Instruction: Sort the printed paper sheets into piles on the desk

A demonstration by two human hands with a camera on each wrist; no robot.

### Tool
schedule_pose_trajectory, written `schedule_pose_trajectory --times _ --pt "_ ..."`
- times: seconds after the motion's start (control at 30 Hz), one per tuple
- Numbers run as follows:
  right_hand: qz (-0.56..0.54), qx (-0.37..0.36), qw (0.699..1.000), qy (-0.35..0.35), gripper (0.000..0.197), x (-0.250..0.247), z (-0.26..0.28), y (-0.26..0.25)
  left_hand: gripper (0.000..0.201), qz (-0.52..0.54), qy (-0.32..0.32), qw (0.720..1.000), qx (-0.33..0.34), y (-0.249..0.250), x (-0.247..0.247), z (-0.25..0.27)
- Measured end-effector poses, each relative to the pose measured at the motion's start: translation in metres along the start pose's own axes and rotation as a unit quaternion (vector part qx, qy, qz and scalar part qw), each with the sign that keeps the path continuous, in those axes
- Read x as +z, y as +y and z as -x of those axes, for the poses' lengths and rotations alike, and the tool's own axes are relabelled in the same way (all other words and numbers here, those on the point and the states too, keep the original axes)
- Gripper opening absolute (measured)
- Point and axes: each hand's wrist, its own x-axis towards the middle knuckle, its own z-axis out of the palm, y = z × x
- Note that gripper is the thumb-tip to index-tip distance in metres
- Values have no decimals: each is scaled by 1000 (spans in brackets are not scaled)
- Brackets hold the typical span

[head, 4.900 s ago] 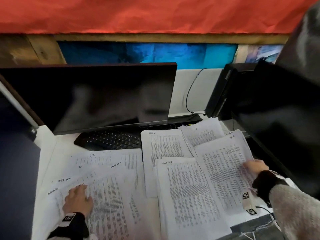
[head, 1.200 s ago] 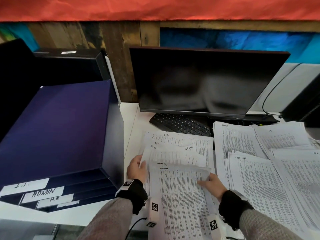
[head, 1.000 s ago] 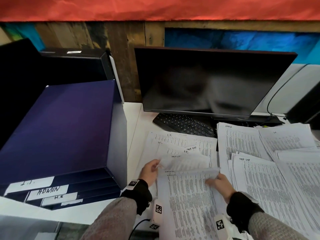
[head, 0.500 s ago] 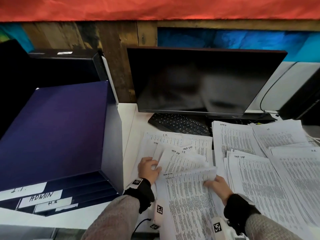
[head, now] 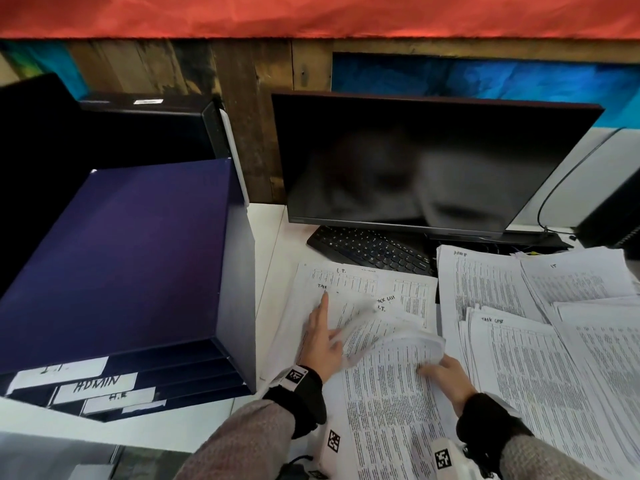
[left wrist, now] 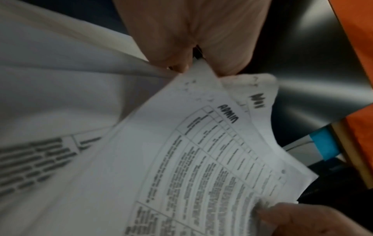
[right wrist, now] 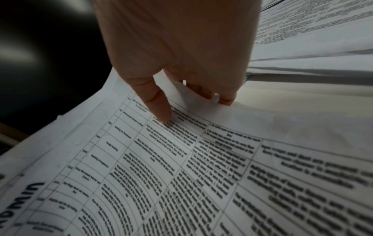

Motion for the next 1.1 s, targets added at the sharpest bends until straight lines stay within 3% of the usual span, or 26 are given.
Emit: schedule_pose_trajectory --times 0.07,0.13,0.2,0.37,0.57,0.67,0.87,1.0,1.1 --pt "1 -2 1000 -2 15 0 1 -2 74 -17 -28 999 -9 5 4 -1" --pt "5 -2 1000 -4 16 1 2 -4 46 -114 -52 992 15 7 6 -3" --pt "10 0 1000 -5 17 2 1 -4 35 -186 -56 981 -2 4 7 -3" --pt "15 -5 1000 1 15 4 3 -3 23 -236 -47 962 -128 1 1 -9" --pt "23 -6 1000 8 14 8 6 -5 14 -203 -30 962 -177 8 0 -9" --pt "33 -10 999 21 13 9 6 -6 28 -186 -14 965 -184 7 -7 -15" --pt "50 -20 999 6 10 13 11 -9 29 -151 28 977 -148 0 -13 -8" --pt "49 -21 998 14 11 13 12 -9 29 -244 19 969 -2 13 -7 8" --pt "47 -23 999 14 8 13 11 -9 55 -276 -33 959 52 29 -2 21"
